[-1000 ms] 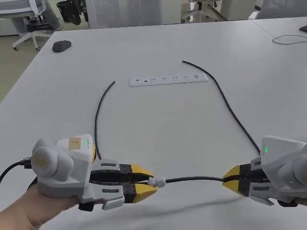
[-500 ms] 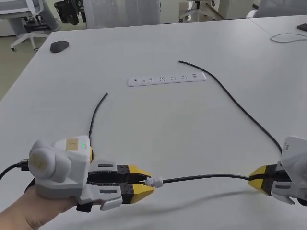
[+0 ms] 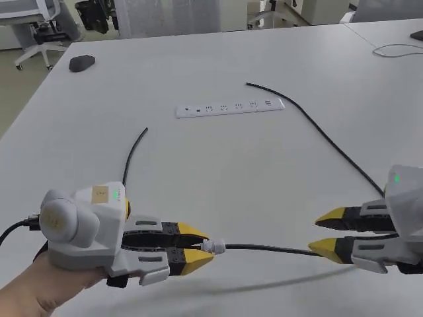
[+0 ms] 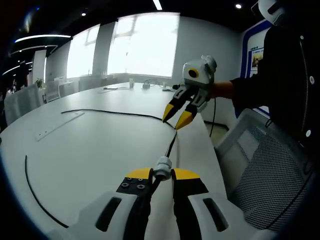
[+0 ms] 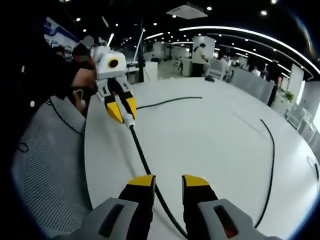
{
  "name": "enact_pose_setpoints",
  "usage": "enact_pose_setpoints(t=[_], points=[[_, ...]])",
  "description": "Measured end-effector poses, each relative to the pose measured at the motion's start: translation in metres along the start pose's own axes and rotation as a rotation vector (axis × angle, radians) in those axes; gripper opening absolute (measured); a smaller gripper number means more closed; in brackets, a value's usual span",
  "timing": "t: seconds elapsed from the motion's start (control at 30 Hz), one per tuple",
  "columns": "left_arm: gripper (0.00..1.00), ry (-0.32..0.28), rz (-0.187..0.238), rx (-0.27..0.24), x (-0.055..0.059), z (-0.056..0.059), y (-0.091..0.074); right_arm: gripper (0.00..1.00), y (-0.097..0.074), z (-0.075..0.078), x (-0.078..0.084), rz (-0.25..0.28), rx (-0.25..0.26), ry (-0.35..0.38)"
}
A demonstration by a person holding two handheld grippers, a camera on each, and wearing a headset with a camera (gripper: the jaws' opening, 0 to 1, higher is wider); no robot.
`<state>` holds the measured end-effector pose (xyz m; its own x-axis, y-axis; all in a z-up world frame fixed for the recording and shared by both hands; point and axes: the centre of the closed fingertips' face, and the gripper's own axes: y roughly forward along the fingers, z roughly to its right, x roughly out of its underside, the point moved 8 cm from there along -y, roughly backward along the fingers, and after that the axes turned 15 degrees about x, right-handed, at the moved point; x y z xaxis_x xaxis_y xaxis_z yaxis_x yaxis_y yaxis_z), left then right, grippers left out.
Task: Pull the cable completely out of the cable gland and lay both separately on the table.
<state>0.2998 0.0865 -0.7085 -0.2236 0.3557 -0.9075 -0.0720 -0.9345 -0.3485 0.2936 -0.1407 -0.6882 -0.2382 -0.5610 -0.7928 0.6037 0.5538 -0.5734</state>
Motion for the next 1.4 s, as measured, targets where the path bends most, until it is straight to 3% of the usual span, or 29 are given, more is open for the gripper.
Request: enact_pose_setpoints(t=[0.1,0.17,0.33,0.57,0.67,1.03,1.1,1.4], points=[[0.15,0.005,-0.007,0.005,-0.001,0.001,0.002,0.16,0.009,-0.019,-0.022,0.042,-0.060,-0.071],[0.15,0.008,-0.022,-0.004,-0.001,0.001,0.003,0.17,0.014,-0.028,-0.028,0.053,-0.109,-0.079],[0.15,0.032,-0.019,0.004,-0.007,0.003,0.004,0.12,0.031,-0.046,-0.037,0.040,-0.130,-0.166],[0.15,0.046,-0.013,0.008,-0.010,0.004,0.006,0.07,0.046,-0.055,-0.036,0.011,-0.147,-0.245],[0.15,0.050,-0.015,0.008,-0.010,0.004,0.007,0.00,0.047,-0.056,-0.035,0.006,-0.140,-0.280],[0.15,0.055,-0.027,0.023,-0.009,0.005,0.011,0.00,0.044,-0.055,-0.030,0.002,-0.136,-0.258],[0.15,0.070,-0.051,0.009,-0.007,0.003,0.010,0.00,0.043,-0.052,-0.025,-0.018,-0.110,-0.291],[0.15,0.062,-0.051,-0.006,-0.008,0.003,0.000,0.00,0.028,-0.029,0.000,-0.073,-0.060,-0.238]])
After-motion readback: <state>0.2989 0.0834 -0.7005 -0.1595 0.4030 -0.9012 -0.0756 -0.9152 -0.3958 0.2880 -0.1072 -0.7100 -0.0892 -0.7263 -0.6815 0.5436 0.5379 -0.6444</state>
